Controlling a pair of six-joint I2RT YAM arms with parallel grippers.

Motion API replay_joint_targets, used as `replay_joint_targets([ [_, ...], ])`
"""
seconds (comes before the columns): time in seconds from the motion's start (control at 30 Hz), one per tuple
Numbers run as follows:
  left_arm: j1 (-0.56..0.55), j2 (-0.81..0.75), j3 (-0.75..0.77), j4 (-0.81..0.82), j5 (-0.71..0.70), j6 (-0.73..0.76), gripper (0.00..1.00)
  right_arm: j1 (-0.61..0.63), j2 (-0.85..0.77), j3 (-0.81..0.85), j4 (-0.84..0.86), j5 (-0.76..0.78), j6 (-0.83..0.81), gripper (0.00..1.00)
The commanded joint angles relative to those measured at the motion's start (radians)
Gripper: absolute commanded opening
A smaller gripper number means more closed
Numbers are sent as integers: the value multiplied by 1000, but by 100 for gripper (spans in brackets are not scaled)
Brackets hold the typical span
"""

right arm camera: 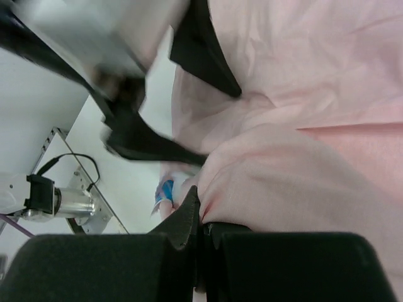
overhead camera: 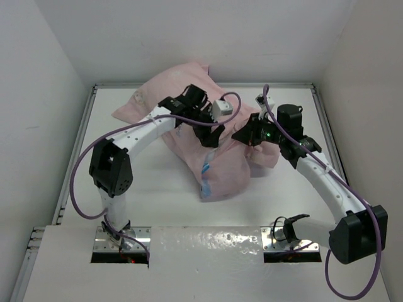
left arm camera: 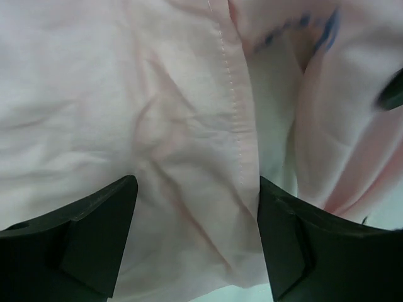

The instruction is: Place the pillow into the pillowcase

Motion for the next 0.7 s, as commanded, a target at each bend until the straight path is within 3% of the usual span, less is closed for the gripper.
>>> replay_joint_targets([
  [0.0,-52,9,-79,-24,-57,32,75,4,-41,18,24,-22,-11,0],
  [0.17,-78,32,-157,35,-158,41,80,4,-67,8,-5,-19,-18,0],
  [0.23,-82,37,-188,65,-197,28,75,4,-79,-2,-13,-19,-23,0],
  [0.27,-80,46,-206,99,-232,20,68,4,-93,-5,-19,-23,-24,0],
  [0.3,-80,53,-206,111,-245,11,45,4,-98,-5,-48,-45,-38,0],
  [0.33,-77,69,-192,134,-255,-15,31,4,-105,-3,-71,-62,-50,0],
  [0.37,-74,73,-179,144,-265,-28,4,4,-122,1,-100,-80,-67,0],
  [0.53,10,81,-125,309,-234,-161,0,4,-208,8,-226,-293,-163,0],
  [0.67,1,127,-91,284,-254,-101,0,4,-257,58,-171,-277,-115,0],
])
